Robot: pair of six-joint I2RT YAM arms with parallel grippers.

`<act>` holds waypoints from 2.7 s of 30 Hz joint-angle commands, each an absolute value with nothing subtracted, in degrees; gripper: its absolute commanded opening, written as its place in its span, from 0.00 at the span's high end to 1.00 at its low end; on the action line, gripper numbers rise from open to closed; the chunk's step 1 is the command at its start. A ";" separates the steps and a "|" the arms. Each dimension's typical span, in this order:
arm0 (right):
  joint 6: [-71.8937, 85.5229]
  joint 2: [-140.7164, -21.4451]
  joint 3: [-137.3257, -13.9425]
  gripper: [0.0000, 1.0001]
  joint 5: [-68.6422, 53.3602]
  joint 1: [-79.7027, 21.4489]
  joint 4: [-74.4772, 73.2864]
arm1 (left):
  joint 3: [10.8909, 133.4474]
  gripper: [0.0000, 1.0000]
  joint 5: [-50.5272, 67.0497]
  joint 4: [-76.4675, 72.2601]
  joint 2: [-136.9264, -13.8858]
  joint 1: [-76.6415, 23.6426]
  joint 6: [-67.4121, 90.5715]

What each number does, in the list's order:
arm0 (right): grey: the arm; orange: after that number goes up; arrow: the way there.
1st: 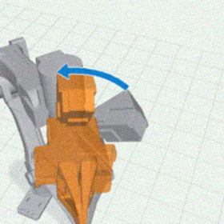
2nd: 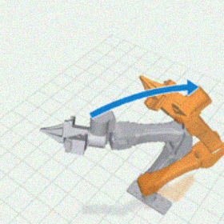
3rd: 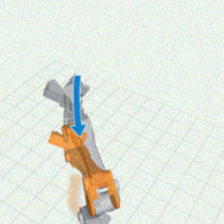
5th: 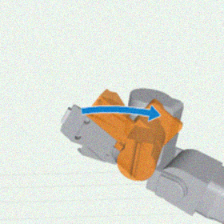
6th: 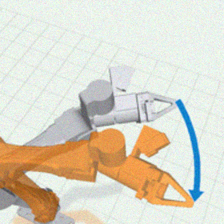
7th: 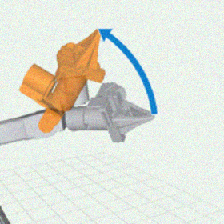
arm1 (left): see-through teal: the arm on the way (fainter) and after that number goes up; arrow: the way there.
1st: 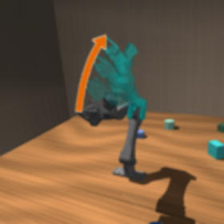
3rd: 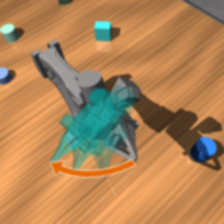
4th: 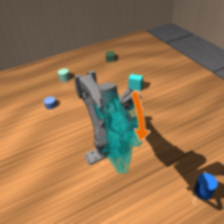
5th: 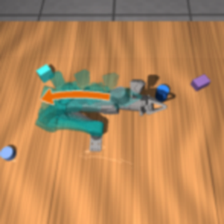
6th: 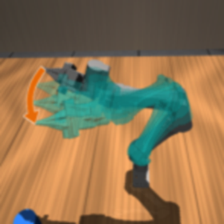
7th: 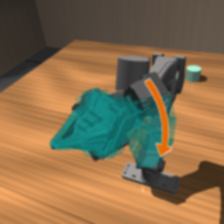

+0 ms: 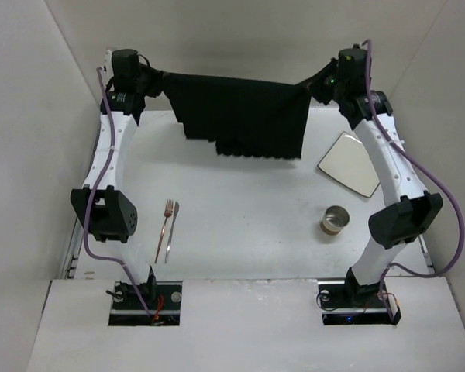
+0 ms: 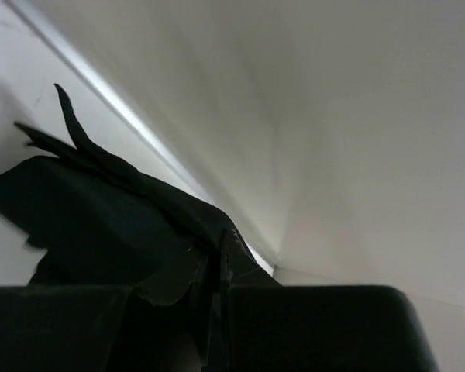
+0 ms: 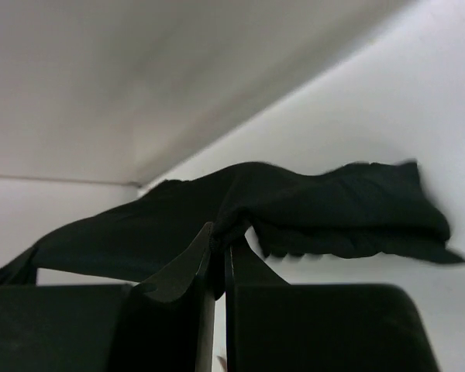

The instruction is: Set the dinner table for one person

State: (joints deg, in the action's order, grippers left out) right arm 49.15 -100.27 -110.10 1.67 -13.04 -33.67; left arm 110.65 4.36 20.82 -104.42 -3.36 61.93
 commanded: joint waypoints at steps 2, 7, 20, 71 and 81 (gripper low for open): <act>48.52 -95.71 -121.46 1.00 3.43 -11.56 -29.79 | 114.10 0.97 8.00 14.78 -95.37 -1.36 62.40; 47.38 -91.42 -107.80 1.00 2.90 -11.03 -25.42 | 95.24 0.97 7.74 6.09 -88.00 -1.27 61.27; 49.65 -79.19 -45.81 1.00 -2.36 -10.86 0.26 | 29.47 0.95 11.25 -19.34 -69.28 -0.84 63.98; 61.25 -85.08 -41.76 0.81 8.88 -33.35 -6.16 | 36.22 0.69 -0.53 -1.76 -83.59 -28.35 52.82; 63.20 -82.79 -38.93 0.77 16.52 -31.33 -12.65 | 29.89 0.69 -1.14 -0.97 -77.52 -21.85 53.44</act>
